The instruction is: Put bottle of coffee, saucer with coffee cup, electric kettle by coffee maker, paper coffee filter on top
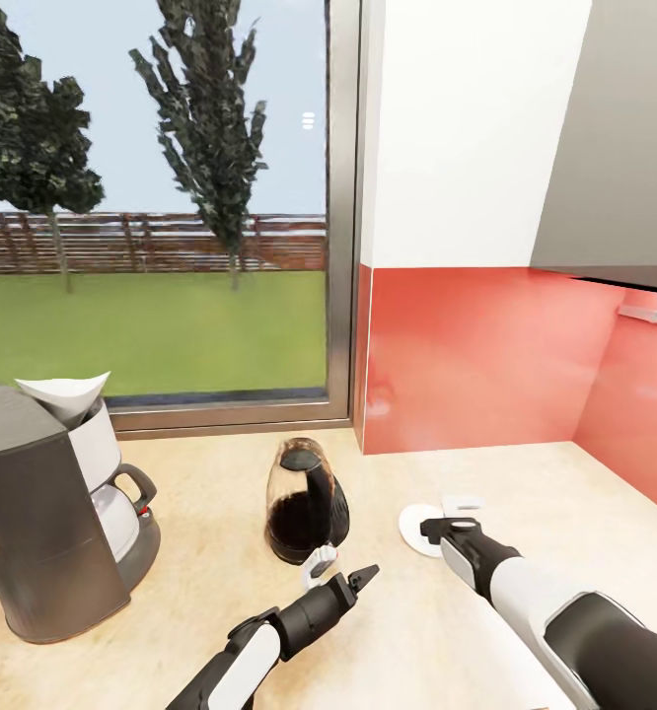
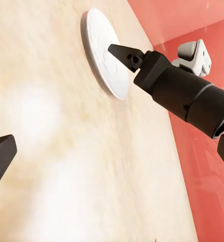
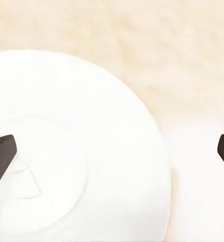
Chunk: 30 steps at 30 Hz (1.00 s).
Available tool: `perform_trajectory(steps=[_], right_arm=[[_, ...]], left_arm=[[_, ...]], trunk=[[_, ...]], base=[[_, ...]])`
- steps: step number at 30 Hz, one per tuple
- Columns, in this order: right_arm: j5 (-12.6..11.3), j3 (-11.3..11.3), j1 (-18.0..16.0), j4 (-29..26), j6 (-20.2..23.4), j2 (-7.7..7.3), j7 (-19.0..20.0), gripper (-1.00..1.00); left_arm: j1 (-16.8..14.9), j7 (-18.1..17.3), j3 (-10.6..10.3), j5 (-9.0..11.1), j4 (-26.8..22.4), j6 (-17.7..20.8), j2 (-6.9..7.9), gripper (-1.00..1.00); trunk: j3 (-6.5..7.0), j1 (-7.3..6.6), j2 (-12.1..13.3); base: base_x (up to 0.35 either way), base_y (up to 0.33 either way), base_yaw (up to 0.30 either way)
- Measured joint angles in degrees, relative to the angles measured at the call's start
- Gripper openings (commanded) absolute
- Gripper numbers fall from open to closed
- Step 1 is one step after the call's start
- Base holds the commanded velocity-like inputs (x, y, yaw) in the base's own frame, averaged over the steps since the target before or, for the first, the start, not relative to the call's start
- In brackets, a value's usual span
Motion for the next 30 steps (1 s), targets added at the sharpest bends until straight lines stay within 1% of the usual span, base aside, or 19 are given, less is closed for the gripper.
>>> perform_trajectory(steps=[6, 15, 17, 23, 30], right_arm=[[0.0, 0.1, -0.2, 0.1, 0.4, 0.69, 0.0, 1.00], [0.0, 0.0, -0.2, 0.0, 0.6, 0.85, 0.1, 1.00], [-0.3, 0.0, -0.1, -0.2, 0.6, 0.86, 0.2, 1.00], [0.0, -0.2, 2.3, -4.5, 0.6, 0.86, 0.2, 1.00], [-0.2, -0.2, 2.4, -4.8, 0.6, 0.87, 0.3, 1.00]], left_arm=[[0.0, 0.0, 0.1, 0.1, 0.0, 0.0, 0.00, 1.00], [0.0, 0.0, 0.2, 0.0, 0.0, 0.0, 0.00, 1.00], [0.0, 0.0, 0.2, 0.1, 0.0, 0.0, -0.01, 1.00], [0.0, 0.0, 0.2, 0.1, 0.1, 0.0, -0.01, 1.00], [0.0, 0.0, 0.1, 0.1, 0.0, 0.0, -0.01, 1.00]], trunk=[[0.00, 0.00, 0.0], [0.00, 0.00, 0.0], [0.00, 0.03, 0.0], [0.00, 0.03, 0.0], [0.00, 0.03, 0.0]], base=[[0.000, 0.000, 0.000], [-0.005, 0.000, 0.000], [-0.185, 0.000, 0.000], [-0.256, 0.000, 0.000], [-0.273, 0.000, 0.000]])
